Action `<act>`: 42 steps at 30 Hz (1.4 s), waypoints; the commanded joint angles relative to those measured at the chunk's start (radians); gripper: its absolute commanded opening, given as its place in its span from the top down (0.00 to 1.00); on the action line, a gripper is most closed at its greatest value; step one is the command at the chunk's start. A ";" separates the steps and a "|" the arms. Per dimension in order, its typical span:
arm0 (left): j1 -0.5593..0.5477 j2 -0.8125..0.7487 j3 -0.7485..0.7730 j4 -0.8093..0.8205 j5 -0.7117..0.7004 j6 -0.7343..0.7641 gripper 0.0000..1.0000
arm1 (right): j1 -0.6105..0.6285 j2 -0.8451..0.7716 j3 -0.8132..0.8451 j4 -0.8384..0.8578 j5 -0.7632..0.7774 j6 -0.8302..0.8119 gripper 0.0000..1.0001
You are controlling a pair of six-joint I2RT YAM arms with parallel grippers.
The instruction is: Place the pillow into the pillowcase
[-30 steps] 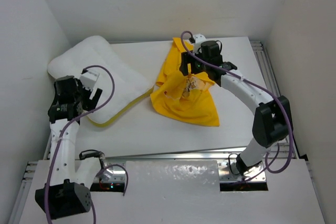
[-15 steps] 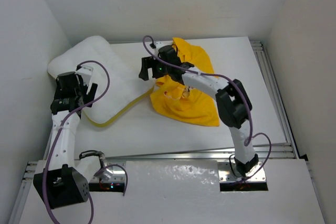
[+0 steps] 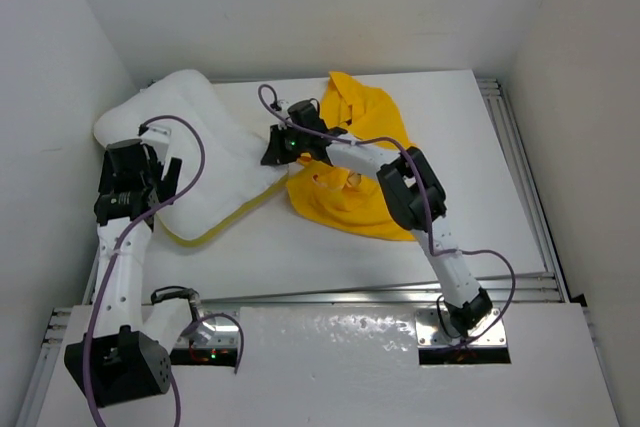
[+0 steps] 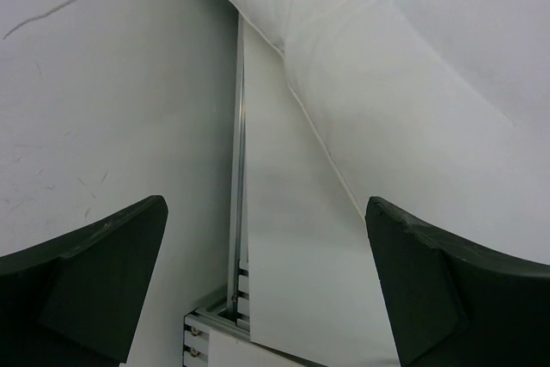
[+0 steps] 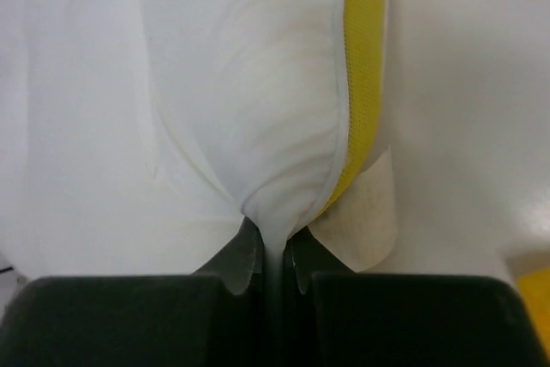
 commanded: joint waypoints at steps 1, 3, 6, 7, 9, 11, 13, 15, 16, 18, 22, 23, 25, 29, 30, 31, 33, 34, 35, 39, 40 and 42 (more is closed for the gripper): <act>0.004 -0.017 0.039 -0.011 -0.019 -0.025 0.01 | 0.013 -0.145 -0.071 -0.056 -0.040 -0.102 1.00; 0.004 -0.022 0.045 -0.016 -0.016 -0.025 0.01 | -0.013 -0.203 -0.096 -0.063 -0.096 -0.147 1.00; 0.005 -0.022 0.068 -0.029 -0.011 -0.028 0.00 | -0.057 -0.300 -0.079 -0.210 -0.245 -0.284 1.00; 0.004 -0.023 0.075 -0.034 -0.010 -0.034 0.00 | -0.063 -0.326 -0.053 -0.265 -0.256 -0.341 1.00; 0.005 -0.020 0.096 -0.039 -0.002 -0.040 0.00 | -0.083 -0.401 -0.036 -0.409 -0.279 -0.474 1.00; 0.004 -0.017 0.108 -0.042 0.015 -0.051 0.00 | -0.135 -0.461 -0.033 -0.468 -0.363 -0.510 1.00; 0.004 -0.009 0.125 -0.042 0.027 -0.065 0.00 | -0.178 -0.489 -0.039 -0.534 -0.515 -0.536 1.00; 0.004 0.010 0.142 -0.045 0.050 -0.077 0.00 | -0.233 -0.509 -0.047 -0.586 -0.581 -0.609 1.00; 0.004 0.018 0.147 -0.046 0.058 -0.088 0.00 | -0.246 -0.524 -0.059 -0.632 -0.593 -0.636 1.00; 0.004 0.052 0.159 -0.052 0.084 -0.094 0.00 | -0.277 -0.521 -0.055 -0.702 -0.592 -0.705 1.00; 0.005 0.124 0.159 -0.039 0.133 -0.093 0.00 | -0.287 -0.370 0.169 -0.925 -0.561 -0.854 1.00; 0.004 0.156 0.151 -0.020 0.135 -0.092 0.00 | -0.287 -0.337 0.212 -0.960 -0.543 -0.874 1.00; 0.004 0.200 0.131 0.033 0.136 -0.082 0.00 | -0.287 -0.271 0.299 -0.975 -0.520 -0.866 1.00; 0.008 0.415 0.206 0.058 0.219 -0.089 0.00 | -0.281 -0.269 0.257 -0.817 -0.517 -0.765 1.00; 0.007 0.460 0.234 0.055 0.236 -0.094 0.00 | -0.277 -0.277 0.223 -0.798 -0.515 -0.759 1.00; 0.010 0.542 0.260 0.050 0.243 -0.096 0.00 | -0.272 -0.285 0.209 -0.786 -0.514 -0.757 1.00; 0.024 0.619 0.341 0.052 0.282 -0.106 0.00 | -0.258 -0.302 0.176 -0.758 -0.511 -0.750 1.00; 0.034 0.694 0.367 0.043 0.299 -0.106 0.00 | -0.254 -0.306 0.165 -0.751 -0.512 -0.750 1.00; 0.039 0.730 0.418 0.037 0.308 -0.112 0.00 | -0.248 -0.314 0.156 -0.732 -0.515 -0.744 1.00; 0.074 0.898 0.525 0.011 0.328 -0.148 0.00 | -0.237 -0.308 0.125 -0.718 -0.517 -0.734 1.00; 0.089 0.955 0.554 0.000 0.364 -0.154 0.00 | -0.234 -0.306 0.125 -0.718 -0.517 -0.733 1.00; 0.102 1.015 0.565 -0.032 0.412 -0.165 0.00 | -0.232 -0.300 0.119 -0.718 -0.515 -0.731 1.00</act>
